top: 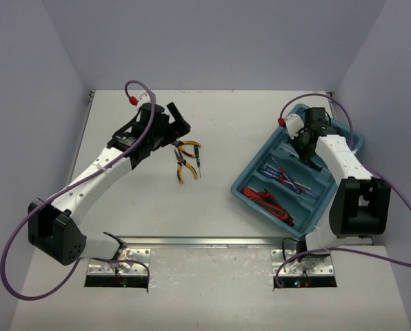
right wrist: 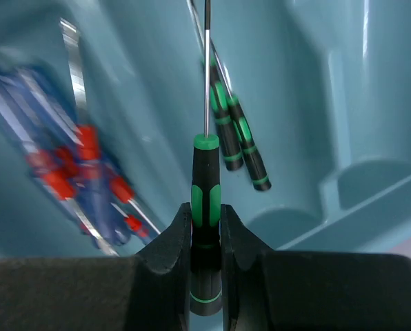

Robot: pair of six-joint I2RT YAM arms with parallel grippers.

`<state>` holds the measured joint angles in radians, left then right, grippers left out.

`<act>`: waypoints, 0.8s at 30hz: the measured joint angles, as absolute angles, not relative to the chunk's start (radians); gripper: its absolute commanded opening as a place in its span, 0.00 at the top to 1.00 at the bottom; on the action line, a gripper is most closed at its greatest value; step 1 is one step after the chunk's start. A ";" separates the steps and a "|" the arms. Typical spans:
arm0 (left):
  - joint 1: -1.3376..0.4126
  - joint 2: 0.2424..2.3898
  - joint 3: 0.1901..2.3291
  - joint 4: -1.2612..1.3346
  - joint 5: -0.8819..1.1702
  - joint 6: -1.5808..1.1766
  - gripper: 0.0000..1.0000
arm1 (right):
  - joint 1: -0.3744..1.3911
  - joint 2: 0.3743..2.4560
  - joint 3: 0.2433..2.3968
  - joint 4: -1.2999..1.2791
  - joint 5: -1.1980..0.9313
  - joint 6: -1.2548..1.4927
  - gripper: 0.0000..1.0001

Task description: Sort the tools into containers

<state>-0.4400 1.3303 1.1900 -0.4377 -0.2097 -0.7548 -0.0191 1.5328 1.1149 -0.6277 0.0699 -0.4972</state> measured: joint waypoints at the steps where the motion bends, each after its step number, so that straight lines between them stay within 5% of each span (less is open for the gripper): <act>1: -0.440 1.341 1.187 -0.439 -0.194 -0.753 0.00 | -0.039 1.555 1.113 -0.626 0.081 -0.500 0.90; 4: -0.440 1.357 1.181 -0.440 -0.176 -0.743 0.00 | -0.058 1.594 1.114 -0.621 0.102 -0.502 0.68; 6: -0.440 1.365 1.181 -0.440 -0.168 -0.736 0.00 | -0.058 1.620 1.121 -0.613 0.110 -0.504 0.32; 7: -0.440 1.369 1.181 -0.439 -0.164 -0.733 0.00 | -0.058 1.634 1.128 -0.606 0.119 -0.504 0.24; 14: -0.480 1.528 1.239 -0.471 -0.163 -0.672 0.00 | -0.062 1.660 1.168 -0.577 0.154 -0.500 0.22; 16: -0.516 1.615 1.306 -0.502 -0.172 -0.645 0.01 | -0.061 1.659 1.187 -0.592 0.157 -0.482 0.05; 24: -0.612 1.872 1.471 -0.590 -0.177 -0.571 0.24 | -0.055 1.525 1.367 -0.596 0.044 -0.211 0.01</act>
